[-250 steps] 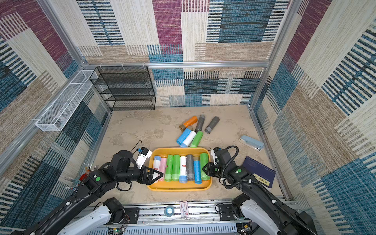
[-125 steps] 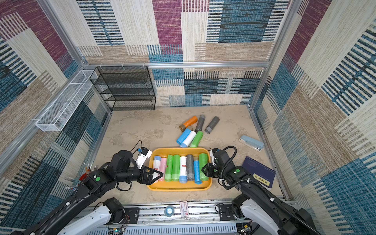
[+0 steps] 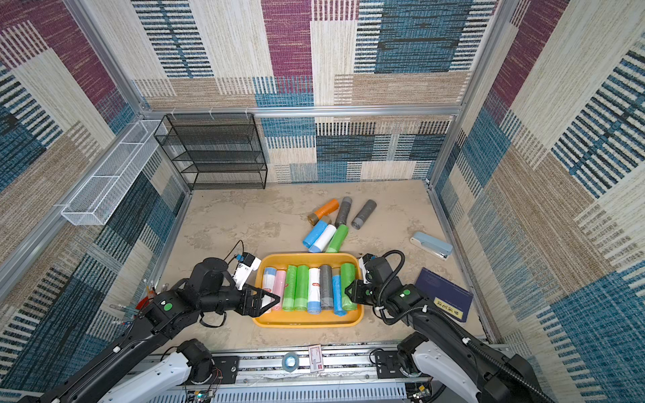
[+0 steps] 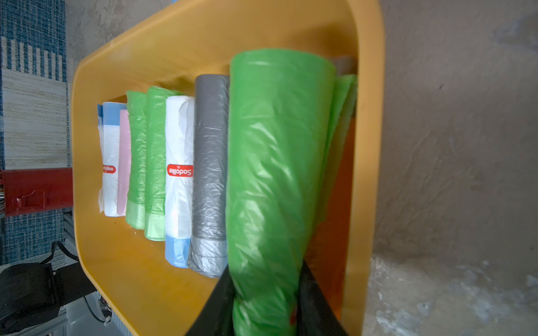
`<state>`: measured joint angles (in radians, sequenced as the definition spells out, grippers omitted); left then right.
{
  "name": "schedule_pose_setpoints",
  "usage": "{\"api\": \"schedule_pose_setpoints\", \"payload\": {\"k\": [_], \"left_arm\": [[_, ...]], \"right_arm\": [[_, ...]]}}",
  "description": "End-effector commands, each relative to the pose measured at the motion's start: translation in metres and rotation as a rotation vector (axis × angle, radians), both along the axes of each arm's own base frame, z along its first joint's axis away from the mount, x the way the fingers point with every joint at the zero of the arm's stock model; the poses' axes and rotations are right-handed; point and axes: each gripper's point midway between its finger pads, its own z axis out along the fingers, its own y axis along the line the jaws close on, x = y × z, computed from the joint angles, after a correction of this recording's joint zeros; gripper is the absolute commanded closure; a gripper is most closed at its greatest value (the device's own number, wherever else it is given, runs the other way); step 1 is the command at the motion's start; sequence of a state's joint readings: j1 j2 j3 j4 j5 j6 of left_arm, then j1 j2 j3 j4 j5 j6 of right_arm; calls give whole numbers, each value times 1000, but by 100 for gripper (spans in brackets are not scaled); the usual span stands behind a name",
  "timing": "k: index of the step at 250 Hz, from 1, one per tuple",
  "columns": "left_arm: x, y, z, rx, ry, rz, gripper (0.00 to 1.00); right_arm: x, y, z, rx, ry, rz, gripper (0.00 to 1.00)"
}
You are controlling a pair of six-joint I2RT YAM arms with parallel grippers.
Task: Put the roll of trash bags into the storage box
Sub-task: Place the roll of trash bags in the storage box.
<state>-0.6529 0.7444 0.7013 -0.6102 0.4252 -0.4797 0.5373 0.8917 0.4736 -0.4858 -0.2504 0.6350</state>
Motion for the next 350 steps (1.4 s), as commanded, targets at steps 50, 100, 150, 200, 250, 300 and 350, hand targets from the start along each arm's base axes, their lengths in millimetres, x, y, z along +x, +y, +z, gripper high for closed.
{"api": "schedule_pose_setpoints", "payload": {"k": [50, 100, 150, 200, 250, 300, 350], "left_arm": [[3, -2, 5, -24, -15, 5, 2], [2, -2, 5, -25, -14, 5, 3], [2, -3, 5, -26, -14, 6, 2], [2, -2, 5, -27, -15, 6, 2], [3, -2, 5, -26, -15, 7, 3], [2, -2, 5, -26, -14, 7, 2], [3, -3, 5, -27, -14, 4, 2]], "right_arm": [[-3, -10, -7, -62, 31, -30, 66], [-4, -10, -6, -62, 30, -31, 64], [-4, -11, -5, -63, 30, -29, 63], [-4, -11, -3, -66, 28, -29, 61], [-4, -11, 0, -63, 22, -31, 59], [-3, -10, 2, -63, 21, -24, 54], [0, -8, 6, -61, 13, -18, 50]]}}
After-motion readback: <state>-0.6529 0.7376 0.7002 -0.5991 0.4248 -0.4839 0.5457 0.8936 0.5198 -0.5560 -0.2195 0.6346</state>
